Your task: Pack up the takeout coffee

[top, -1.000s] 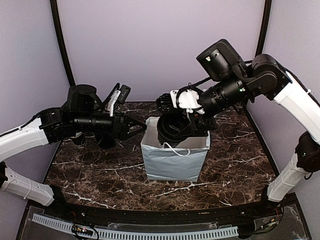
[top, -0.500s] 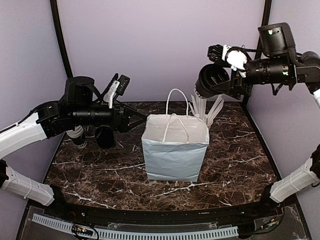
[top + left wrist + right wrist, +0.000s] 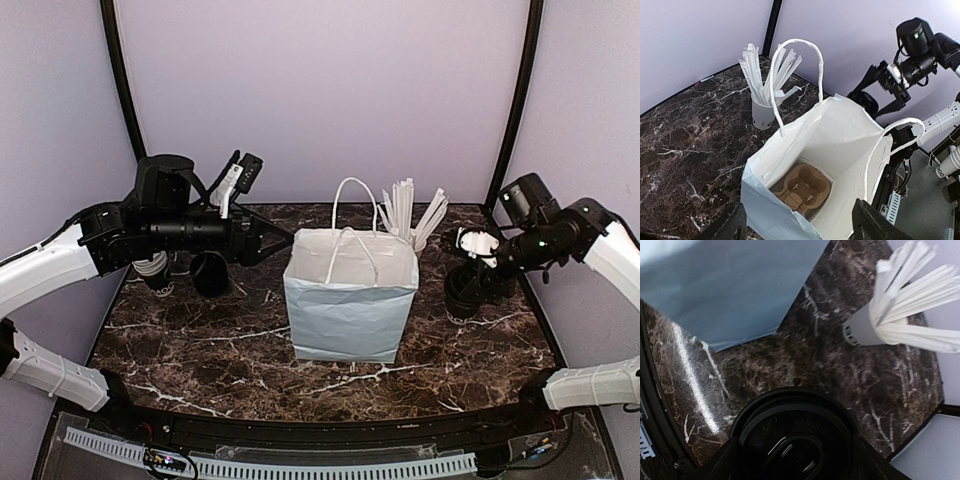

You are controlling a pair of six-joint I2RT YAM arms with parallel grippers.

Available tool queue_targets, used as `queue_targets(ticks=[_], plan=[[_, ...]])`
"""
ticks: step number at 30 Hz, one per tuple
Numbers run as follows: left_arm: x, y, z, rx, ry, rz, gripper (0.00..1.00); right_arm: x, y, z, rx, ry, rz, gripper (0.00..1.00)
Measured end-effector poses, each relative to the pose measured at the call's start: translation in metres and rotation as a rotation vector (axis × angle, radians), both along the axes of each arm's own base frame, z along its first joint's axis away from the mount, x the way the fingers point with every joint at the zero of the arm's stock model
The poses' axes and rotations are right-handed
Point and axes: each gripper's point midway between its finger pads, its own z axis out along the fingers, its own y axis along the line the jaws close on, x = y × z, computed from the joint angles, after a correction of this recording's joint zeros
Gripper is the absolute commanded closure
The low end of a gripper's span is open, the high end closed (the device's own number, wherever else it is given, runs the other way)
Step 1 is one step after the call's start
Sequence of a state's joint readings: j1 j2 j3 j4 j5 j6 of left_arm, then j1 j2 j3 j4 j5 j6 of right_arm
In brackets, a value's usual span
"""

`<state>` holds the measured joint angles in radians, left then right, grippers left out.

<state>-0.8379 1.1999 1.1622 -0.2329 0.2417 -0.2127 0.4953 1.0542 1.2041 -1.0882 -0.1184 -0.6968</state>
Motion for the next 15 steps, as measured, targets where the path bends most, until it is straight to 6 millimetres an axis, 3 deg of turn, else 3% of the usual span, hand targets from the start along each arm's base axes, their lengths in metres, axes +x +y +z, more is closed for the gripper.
queue_targets(ticks=[3, 6, 15], plan=[[0.001, 0.001, -0.001, 0.001, 0.002, 0.004, 0.25, -0.015, -0.004, -0.050, -0.012, 0.117, 0.007, 0.65], [0.000, 0.003, -0.001, 0.000, 0.003, 0.005, 0.25, -0.019, -0.005, -0.078, 0.004, 0.169, 0.011, 0.64], [-0.007, 0.013, 0.004, -0.020, -0.007, 0.020, 0.25, -0.019, 0.000, -0.105, 0.053, 0.204, 0.031, 0.54]])
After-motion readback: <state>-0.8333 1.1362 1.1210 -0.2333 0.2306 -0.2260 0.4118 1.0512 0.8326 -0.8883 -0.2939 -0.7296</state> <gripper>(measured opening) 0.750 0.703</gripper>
